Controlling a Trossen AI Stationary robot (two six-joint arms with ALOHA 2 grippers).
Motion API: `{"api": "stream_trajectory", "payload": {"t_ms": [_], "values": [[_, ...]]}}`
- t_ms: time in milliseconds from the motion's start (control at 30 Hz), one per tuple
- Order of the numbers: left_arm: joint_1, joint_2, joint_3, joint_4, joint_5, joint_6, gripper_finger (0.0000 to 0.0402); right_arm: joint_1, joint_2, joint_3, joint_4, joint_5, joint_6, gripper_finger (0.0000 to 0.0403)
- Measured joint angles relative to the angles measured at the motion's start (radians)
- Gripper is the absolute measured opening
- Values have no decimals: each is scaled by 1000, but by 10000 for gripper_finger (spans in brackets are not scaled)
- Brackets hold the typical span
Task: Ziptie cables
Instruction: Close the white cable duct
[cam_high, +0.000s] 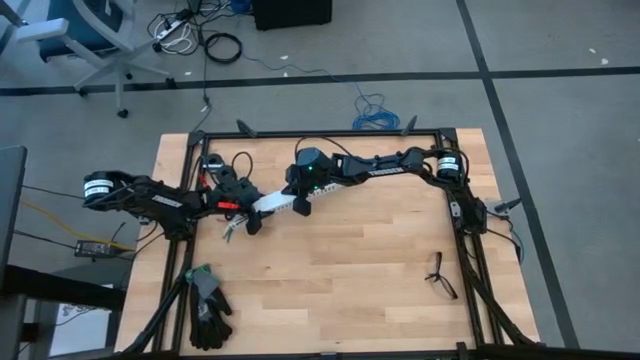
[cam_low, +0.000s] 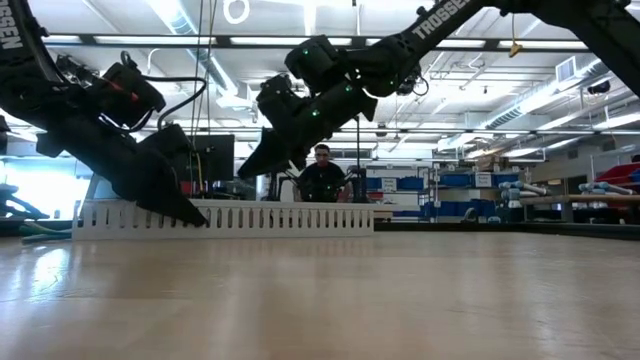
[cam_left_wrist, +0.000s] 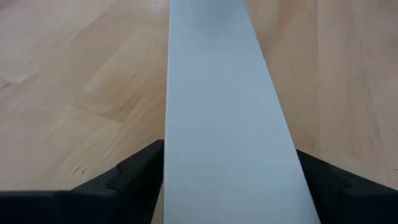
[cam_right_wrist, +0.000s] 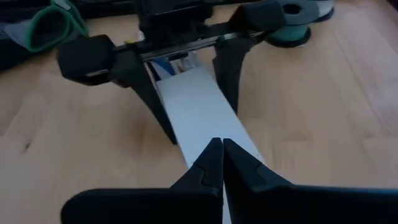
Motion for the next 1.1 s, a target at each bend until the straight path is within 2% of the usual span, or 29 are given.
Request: {"api": "stream_trajectory", "payload": {"t_ms": [333, 500, 800, 1100], "values": [[0, -4, 0, 9, 31, 25, 296, -1, -5, 0, -37, 1, -2, 0], [1, -60, 0, -32, 30, 27, 296, -1, -16, 0, -51, 1, -6, 0], [1, -279, 0, -234, 27, 27, 296, -1, -58, 1, -96, 10, -25, 0], [1, -569, 0, -546, 24, -4, 296, -1, -58, 1, -135, 11, -26, 0]]}}
